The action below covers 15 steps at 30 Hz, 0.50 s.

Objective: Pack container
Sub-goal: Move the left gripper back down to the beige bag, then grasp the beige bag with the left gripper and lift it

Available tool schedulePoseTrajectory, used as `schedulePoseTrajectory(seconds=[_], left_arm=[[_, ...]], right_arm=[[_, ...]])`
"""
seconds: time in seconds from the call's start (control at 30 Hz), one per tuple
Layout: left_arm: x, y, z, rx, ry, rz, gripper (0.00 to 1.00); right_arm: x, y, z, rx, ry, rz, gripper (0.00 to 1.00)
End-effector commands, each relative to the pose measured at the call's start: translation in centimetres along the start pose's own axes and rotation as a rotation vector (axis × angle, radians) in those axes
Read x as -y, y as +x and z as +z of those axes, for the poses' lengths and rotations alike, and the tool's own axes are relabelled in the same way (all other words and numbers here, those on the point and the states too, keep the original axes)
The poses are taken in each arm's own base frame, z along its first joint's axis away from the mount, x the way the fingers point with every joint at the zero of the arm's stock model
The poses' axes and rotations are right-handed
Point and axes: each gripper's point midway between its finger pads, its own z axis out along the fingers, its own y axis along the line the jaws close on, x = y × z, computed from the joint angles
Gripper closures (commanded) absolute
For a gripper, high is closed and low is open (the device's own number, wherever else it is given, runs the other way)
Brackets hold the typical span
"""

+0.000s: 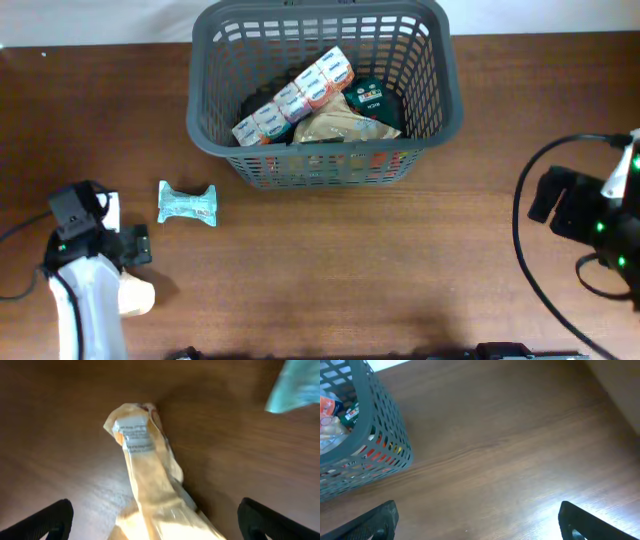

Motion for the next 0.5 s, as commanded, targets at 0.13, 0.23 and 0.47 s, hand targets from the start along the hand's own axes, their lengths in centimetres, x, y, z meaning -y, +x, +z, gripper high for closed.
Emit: schedulePoseTrajectory(seconds=[0.13, 0.23, 0.47], left_arm=[[-0.3, 1.3, 4.6, -0.069, 0.109, -0.083, 0.04], [-0.1, 1.2, 6.4, -0.075, 0.143, -0.108, 0.08], [2.0, 2.1, 9.5, -0.137, 0.231, -0.111, 0.18]], right_arm=[[1.1, 0.0, -1.0, 0.045, 0.045, -0.003, 0.01], [1.1, 0.0, -1.0, 0.042, 0.046, -0.004, 0.01], [1.7, 0.5, -1.1, 0.027, 0.072, -0.009, 0.01]])
